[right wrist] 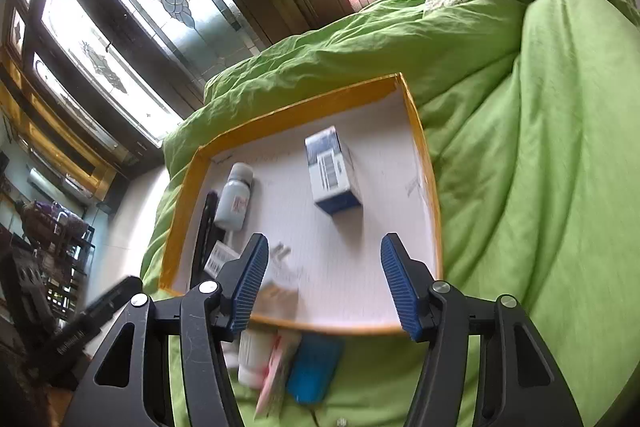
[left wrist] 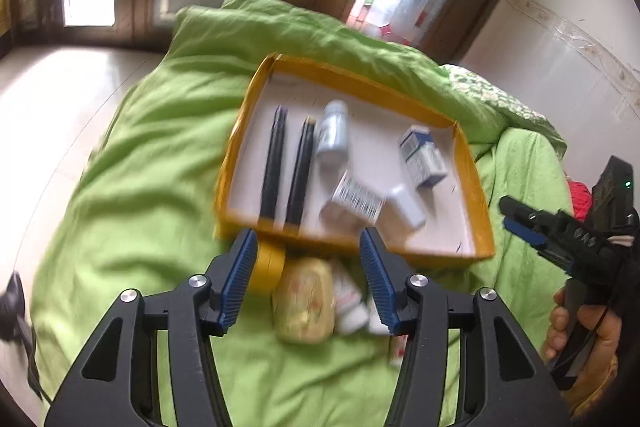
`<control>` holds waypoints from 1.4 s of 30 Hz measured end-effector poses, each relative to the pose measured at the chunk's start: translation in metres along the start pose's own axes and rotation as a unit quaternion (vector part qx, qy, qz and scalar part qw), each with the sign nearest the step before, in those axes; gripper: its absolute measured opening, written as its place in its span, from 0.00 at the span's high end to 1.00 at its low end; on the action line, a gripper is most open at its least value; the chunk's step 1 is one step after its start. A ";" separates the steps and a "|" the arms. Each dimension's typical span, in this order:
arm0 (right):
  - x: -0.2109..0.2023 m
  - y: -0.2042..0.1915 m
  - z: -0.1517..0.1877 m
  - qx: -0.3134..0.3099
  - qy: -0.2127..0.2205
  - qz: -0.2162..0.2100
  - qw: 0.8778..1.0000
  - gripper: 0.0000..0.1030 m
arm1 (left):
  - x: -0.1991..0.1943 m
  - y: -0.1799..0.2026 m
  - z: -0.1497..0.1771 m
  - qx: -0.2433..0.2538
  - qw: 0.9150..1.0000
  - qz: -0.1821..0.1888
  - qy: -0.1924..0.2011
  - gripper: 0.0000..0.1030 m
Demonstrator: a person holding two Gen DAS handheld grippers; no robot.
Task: Organize rigid objects
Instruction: 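Open the left tool to release the bottle while the right tool releases the box, then grasp the blue battery pack with the right tool while the left tool grasps the pale yellow cream case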
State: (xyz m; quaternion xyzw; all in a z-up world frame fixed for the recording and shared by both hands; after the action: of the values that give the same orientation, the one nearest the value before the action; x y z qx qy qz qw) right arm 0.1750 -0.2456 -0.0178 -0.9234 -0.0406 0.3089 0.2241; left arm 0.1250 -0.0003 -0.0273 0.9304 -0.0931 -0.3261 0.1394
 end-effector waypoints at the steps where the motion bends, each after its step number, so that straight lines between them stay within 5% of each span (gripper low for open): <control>1: -0.005 0.000 0.004 0.001 -0.003 -0.001 1.000 0.47 | -0.004 -0.004 0.011 -0.007 1.000 -0.005 -0.005 0.50; 4: -0.023 0.003 0.023 0.001 -0.016 -0.009 1.000 0.46 | -0.008 -0.014 0.041 -0.005 0.999 -0.026 -0.032 0.50; 12: -0.037 0.003 0.086 -0.035 -0.072 -0.015 0.997 0.46 | -0.002 -0.007 0.055 0.003 0.999 -0.028 -0.042 0.50; 25: -0.034 0.012 0.096 -0.046 -0.073 0.009 0.996 0.46 | 0.003 -0.004 0.064 0.013 0.998 -0.027 -0.052 0.49; 30: -0.028 0.004 0.106 -0.044 -0.097 -0.013 0.994 0.63 | 0.004 -0.004 0.062 0.011 0.998 -0.023 -0.049 0.50; 42: 0.028 -0.003 0.127 0.027 -0.164 -0.026 0.986 0.72 | 0.008 0.001 0.063 0.008 0.999 -0.010 -0.050 0.50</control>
State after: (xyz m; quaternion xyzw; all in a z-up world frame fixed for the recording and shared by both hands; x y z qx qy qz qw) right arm 0.1228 -0.1879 -0.1220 -0.8524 -0.0929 0.4512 0.2473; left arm 0.0914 -0.0159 -0.0785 0.9148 -0.0930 -0.3730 0.1239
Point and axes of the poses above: each gripper's, at about its wrist camera, not at the fingertips, and x roughly the way its jaws point, y to its right, z to its underside, the point moved 9 cm from there along x, roughly the way its jaws point, and after that the axes turned 15 degrees about y, right-handed, at the moved point
